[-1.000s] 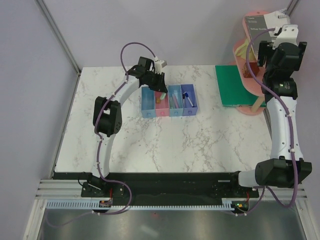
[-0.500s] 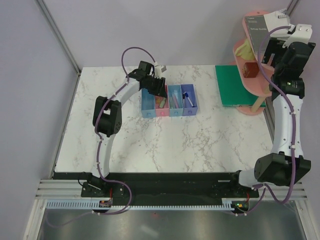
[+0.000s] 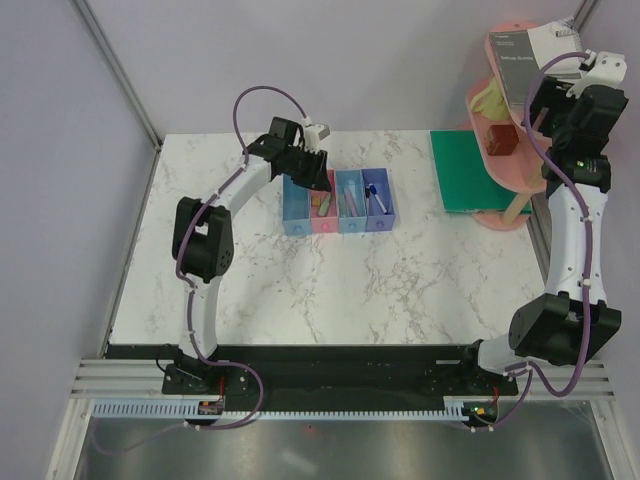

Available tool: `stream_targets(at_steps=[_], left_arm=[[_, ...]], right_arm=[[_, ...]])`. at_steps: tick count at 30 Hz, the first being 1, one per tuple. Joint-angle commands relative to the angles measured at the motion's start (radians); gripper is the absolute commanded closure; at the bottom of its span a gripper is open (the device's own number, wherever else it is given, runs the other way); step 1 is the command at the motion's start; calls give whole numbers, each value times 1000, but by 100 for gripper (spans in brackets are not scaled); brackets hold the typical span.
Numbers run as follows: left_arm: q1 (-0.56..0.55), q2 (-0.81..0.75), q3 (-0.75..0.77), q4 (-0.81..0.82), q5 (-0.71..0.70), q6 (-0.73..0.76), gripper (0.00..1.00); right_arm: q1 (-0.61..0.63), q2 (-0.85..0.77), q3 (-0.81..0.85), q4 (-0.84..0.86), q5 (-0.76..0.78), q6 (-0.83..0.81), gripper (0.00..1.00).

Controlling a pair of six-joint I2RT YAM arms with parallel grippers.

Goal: Sort the stationery into containers
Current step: Place the pen in the storage box, then pick up the stationery from the corner of the board.

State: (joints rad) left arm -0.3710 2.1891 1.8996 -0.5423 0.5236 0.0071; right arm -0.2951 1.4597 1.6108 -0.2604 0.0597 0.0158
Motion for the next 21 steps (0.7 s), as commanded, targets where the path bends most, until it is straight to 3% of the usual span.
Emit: stream_targets(at_steps=[1, 4, 14, 17, 21], left_arm=[[0, -69, -19, 27, -8, 34, 53], [0, -80, -31, 28, -10, 37, 53], [1, -147, -88, 27, -1, 51, 53], [1, -186, -120, 27, 6, 54, 53], [3, -248, -172, 19, 12, 62, 53]], right_arm=[[-7, -10, 0, 52, -15, 26, 15], [-7, -13, -5, 52, -15, 26, 26], [-9, -45, -23, 50, -11, 18, 79], [-9, -62, -15, 44, -17, 10, 89], [-9, -91, -6, 27, -37, -5, 95]])
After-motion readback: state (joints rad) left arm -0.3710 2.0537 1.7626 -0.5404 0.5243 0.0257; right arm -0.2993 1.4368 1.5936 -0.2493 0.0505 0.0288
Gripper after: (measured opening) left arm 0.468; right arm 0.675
